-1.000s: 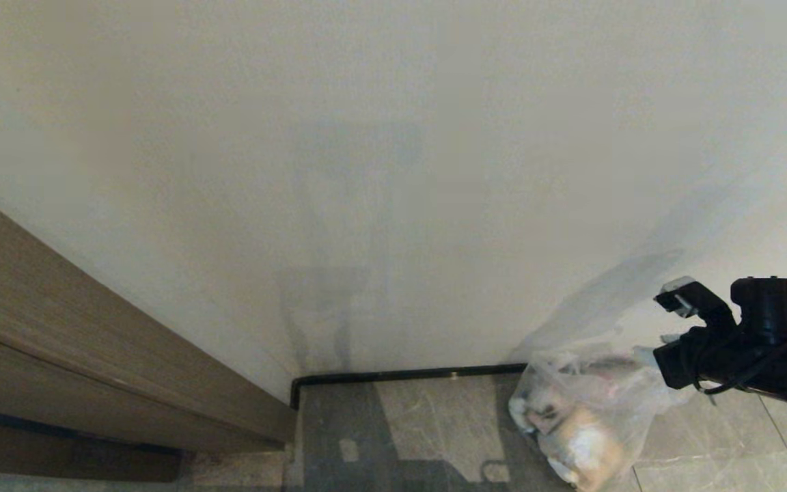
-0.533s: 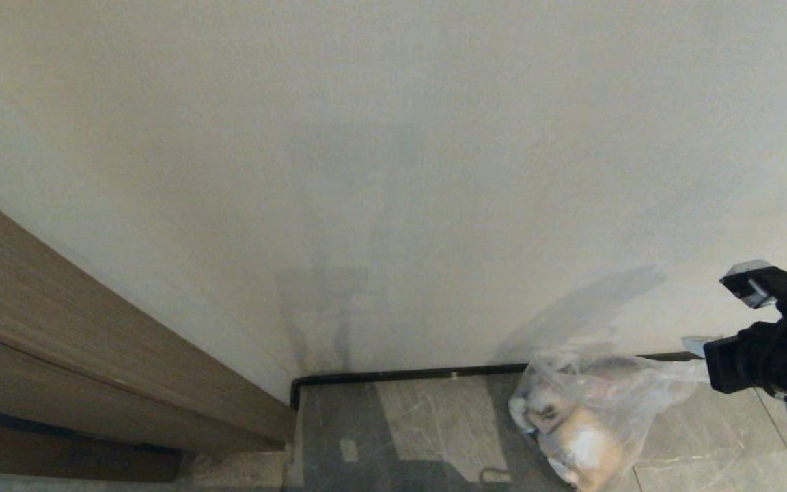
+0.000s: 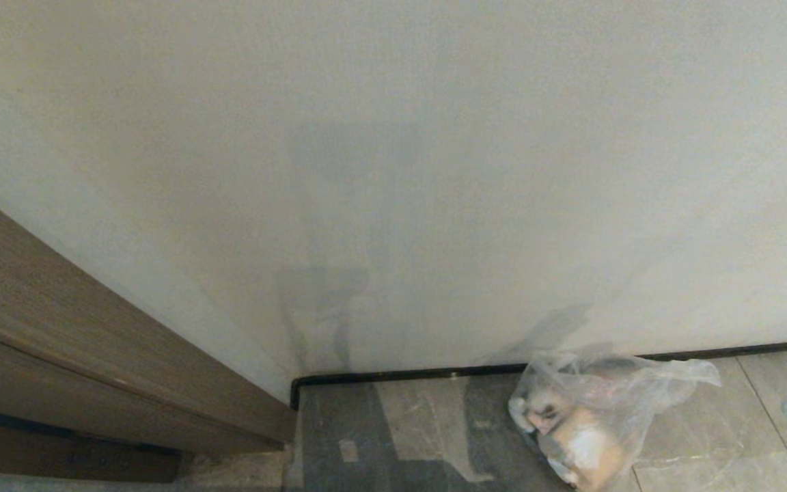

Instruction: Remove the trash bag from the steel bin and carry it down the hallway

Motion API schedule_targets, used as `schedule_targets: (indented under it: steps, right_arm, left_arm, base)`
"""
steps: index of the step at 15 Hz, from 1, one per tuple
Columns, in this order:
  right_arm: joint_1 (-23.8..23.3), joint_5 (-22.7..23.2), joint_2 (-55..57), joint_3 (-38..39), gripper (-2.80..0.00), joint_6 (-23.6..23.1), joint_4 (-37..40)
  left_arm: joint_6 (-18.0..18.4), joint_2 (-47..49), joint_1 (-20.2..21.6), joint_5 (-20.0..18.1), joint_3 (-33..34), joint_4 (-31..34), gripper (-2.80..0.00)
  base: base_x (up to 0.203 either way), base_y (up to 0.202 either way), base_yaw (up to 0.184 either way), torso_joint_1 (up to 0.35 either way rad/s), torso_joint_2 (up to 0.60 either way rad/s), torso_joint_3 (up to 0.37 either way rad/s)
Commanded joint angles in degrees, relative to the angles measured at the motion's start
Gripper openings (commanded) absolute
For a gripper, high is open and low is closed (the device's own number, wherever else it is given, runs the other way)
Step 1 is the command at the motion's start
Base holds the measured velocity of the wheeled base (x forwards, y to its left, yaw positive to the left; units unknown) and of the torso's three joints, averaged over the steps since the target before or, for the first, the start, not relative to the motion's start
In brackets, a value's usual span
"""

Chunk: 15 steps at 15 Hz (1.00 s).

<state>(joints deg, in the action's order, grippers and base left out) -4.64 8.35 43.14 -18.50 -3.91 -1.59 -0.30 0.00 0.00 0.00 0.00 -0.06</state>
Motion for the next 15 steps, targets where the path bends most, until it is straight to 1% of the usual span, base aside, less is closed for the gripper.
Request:
schedule_targets:
  steps: [1, 4, 5, 6, 7, 10, 12, 15]
  right_arm:
    - [1.4, -2.2, -18.3, 3.2, -2.80, 1.0, 2.8]
    - [3.4, -7.3, -34.0, 12.0, -2.80, 3.8, 2.8]
    - [3.9, -7.9, -37.5, 15.7, -2.80, 4.1, 2.0]
    - [4.2, -8.2, -40.8, 17.7, -2.80, 3.9, 1.6]
    - [4.5, -8.4, -42.9, 18.1, -2.80, 3.9, 1.5]
    - [4.7, -8.4, -43.2, 18.5, -2.80, 3.3, 1.3]
    - [4.7, -8.6, -43.2, 18.5, -2.80, 4.4, 1.3]
    - [4.7, -8.6, -43.1, 18.4, -2.80, 4.7, 1.2]
  left_arm:
    - [0.0, 0.0, 0.0, 0.0, 0.0, 0.0, -2.80]
    - [0.0, 0.0, 0.0, 0.0, 0.0, 0.0, -2.80]
    - [0.0, 0.0, 0.0, 0.0, 0.0, 0.1, -2.80]
    - [0.0, 0.0, 0.0, 0.0, 0.0, 0.0, -2.80]
    - [0.0, 0.0, 0.0, 0.0, 0.0, 0.0, -2.80]
    - [0.0, 0.0, 0.0, 0.0, 0.0, 0.1, -2.80]
    - [0.0, 0.0, 0.0, 0.0, 0.0, 0.0, -2.80]
    - [0.0, 0.0, 0.0, 0.0, 0.0, 0.0, -2.80]
  base:
    - [0.000, 0.000, 0.000, 0.000, 0.00, 0.000]
    - [0.000, 0.000, 0.000, 0.000, 0.00, 0.000]
    - [0.000, 0.000, 0.000, 0.000, 0.00, 0.000]
    - [0.000, 0.000, 0.000, 0.000, 0.00, 0.000]
    - [0.000, 0.000, 0.000, 0.000, 0.00, 0.000]
    - [0.000, 0.000, 0.000, 0.000, 0.00, 0.000]
    - [0.000, 0.000, 0.000, 0.000, 0.00, 0.000]
    - [0.000, 0.000, 0.000, 0.000, 0.00, 0.000]
